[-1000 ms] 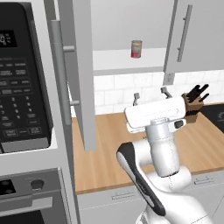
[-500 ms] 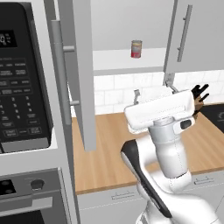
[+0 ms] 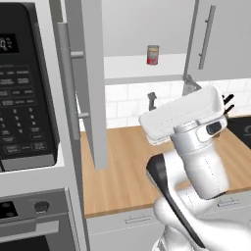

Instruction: Pick the yogurt and place it on the digital scale for weighing, and close the cabinet.

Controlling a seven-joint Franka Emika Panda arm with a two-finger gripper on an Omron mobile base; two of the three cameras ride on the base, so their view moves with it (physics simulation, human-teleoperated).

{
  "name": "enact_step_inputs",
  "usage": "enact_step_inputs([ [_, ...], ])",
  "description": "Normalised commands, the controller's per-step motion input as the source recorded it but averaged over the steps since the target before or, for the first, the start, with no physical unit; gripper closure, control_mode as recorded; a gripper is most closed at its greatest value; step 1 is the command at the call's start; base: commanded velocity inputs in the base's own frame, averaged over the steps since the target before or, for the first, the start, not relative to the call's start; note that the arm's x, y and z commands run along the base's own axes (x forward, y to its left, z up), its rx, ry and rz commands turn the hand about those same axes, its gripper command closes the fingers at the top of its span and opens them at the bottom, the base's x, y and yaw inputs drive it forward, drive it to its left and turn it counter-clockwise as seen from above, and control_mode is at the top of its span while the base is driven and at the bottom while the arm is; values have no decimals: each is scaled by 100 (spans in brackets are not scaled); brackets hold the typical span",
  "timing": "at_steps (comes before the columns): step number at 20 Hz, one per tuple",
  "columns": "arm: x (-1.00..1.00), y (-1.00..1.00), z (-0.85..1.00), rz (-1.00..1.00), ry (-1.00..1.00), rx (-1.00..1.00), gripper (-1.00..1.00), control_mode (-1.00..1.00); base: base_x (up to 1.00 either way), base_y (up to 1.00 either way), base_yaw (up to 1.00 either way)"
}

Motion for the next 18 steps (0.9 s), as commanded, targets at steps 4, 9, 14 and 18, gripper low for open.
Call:
enact_step_inputs([
  [4, -55, 5, 0, -39, 53, -21, -100, -100, 0, 0, 0],
  [9, -66, 0, -9, -47, 44, -11, -100, -100, 0, 0, 0],
  [14, -77, 8, -3, -40, 50, -7, -100, -100, 0, 0, 0],
  [18, -91, 94, -5, -22, 12, -35, -100, -100, 0, 0, 0],
])
